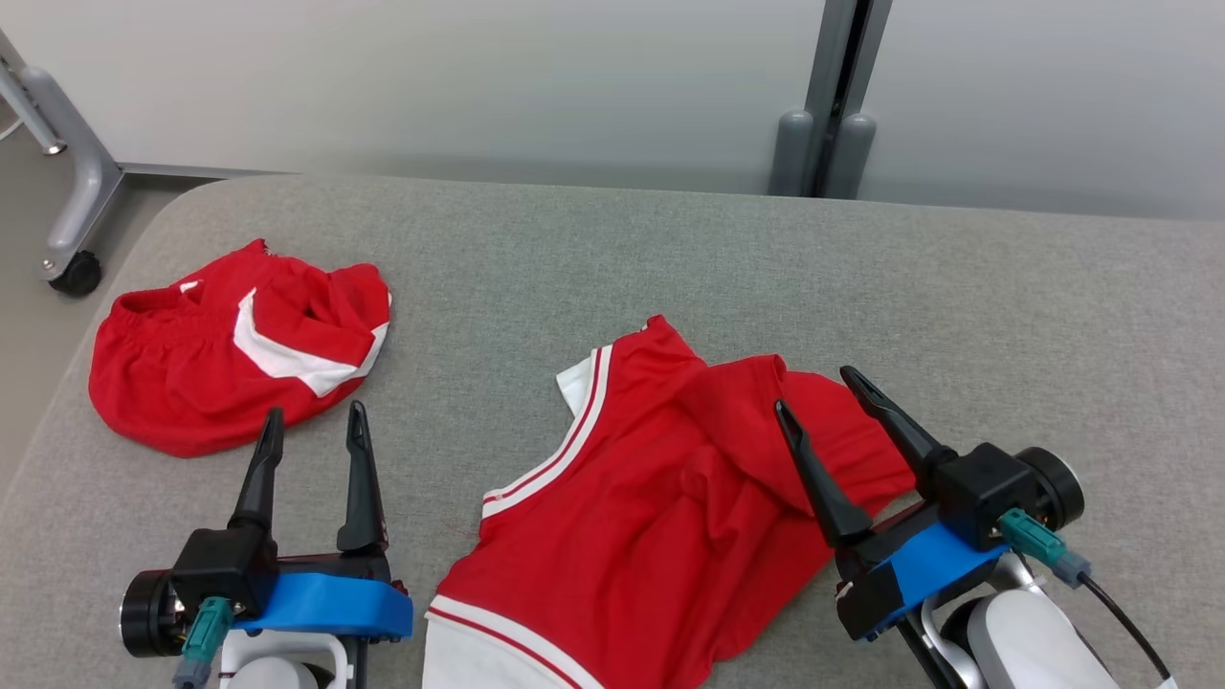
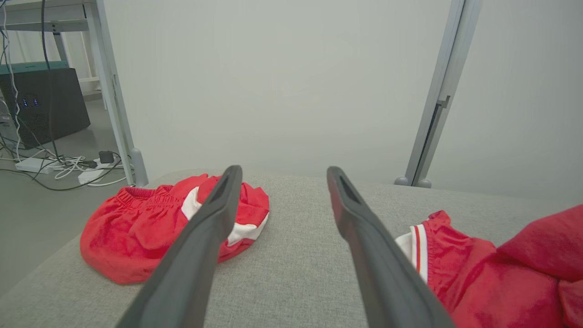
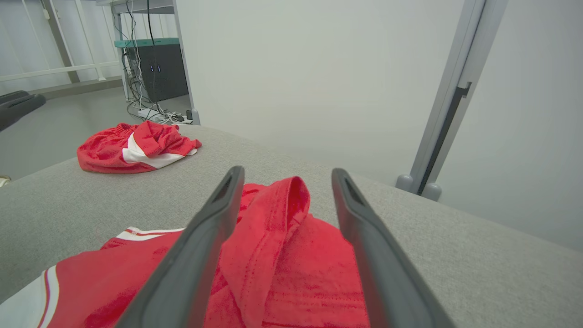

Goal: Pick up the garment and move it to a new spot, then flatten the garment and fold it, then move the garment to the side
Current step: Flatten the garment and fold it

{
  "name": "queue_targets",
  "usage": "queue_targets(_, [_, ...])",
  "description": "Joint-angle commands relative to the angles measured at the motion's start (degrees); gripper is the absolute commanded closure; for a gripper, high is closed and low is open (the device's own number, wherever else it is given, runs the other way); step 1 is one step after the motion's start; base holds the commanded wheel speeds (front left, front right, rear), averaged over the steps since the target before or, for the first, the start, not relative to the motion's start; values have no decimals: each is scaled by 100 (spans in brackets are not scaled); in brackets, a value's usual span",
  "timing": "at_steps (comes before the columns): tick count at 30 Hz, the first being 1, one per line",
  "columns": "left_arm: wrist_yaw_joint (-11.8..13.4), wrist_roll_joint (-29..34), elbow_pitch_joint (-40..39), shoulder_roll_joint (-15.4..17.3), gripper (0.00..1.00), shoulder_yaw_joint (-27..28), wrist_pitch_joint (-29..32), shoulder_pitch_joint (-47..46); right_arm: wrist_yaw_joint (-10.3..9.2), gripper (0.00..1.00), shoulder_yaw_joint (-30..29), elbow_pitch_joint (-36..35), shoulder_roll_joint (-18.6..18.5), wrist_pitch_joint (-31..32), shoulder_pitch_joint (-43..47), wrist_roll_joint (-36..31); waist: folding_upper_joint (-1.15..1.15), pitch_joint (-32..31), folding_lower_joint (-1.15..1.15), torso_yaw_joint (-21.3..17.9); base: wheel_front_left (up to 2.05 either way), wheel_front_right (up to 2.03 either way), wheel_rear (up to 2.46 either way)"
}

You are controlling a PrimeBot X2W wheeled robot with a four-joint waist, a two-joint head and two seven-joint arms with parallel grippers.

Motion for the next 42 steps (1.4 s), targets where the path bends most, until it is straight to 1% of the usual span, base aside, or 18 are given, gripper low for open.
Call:
queue_targets(1, [5,-5,-13,-4,0,-8,-28,-85,1,0,-43,13,51,41,14,-51,0,63,0,70,0,0,0])
queue_targets(5, [24,-21,-19,-5,0,-41,-28,-103,1,0,-99,182,78,106,-93,-103,0,130,0,157,0,0,0])
queue_targets(10, [33,-48,-15,-6,0,-116,-28,-149,1,0,-121,822,68,162,-313,-144,0,267,0,361,0,0,0])
queue_targets(11, [33,-48,-15,-6,0,-116,-28,-149,1,0,-121,822,68,162,-313,-144,0,267,0,361,0,0,0])
queue_targets(14, [64,-82,-17,-5,0,-155,-28,-175,1,0,-12,1146,107,64,-428,-37,0,304,0,426,0,0,0])
queue_targets(15, [84,-90,-20,-6,0,-164,-28,-181,1,2,8,1257,122,39,-463,21,0,313,0,434,0,0,0])
queue_targets(16, [90,-100,-20,-6,0,-167,-28,-181,1,63,41,1347,121,-13,-507,42,0,318,0,439,0,0,0])
queue_targets(17, [97,-99,-14,-5,0,-168,-28,-181,1,100,61,1419,124,-95,-561,87,0,319,0,438,0,0,0])
queue_targets(22, [125,-89,19,-6,0,-131,-28,-95,1,100,103,1524,123,-465,-763,150,0,204,0,301,0,0,0])
queue_targets(26, [105,-64,32,-6,0,-106,-28,-50,1,100,60,1218,28,-597,-875,129,0,63,0,140,0,0,0])
queue_targets(31, [76,-54,13,-6,0,-67,-28,-14,1,100,-49,385,-140,-639,-956,77,0,-48,0,-72,0,0,0])
queue_targets(33, [70,-48,3,-5,0,-45,-28,-3,1,100,-107,-6,-200,-567,-1004,97,0,-65,0,-143,0,0,0])
queue_targets(38, [81,-75,-13,-5,0,-15,-28,11,1,100,-252,-1017,-361,-181,-994,104,0,-86,0,-278,0,0,0])
queue_targets(42, [112,-109,-14,-5,0,0,-28,41,1,100,-355,-1661,-375,186,-852,131,0,-109,0,-360,0,0,0])
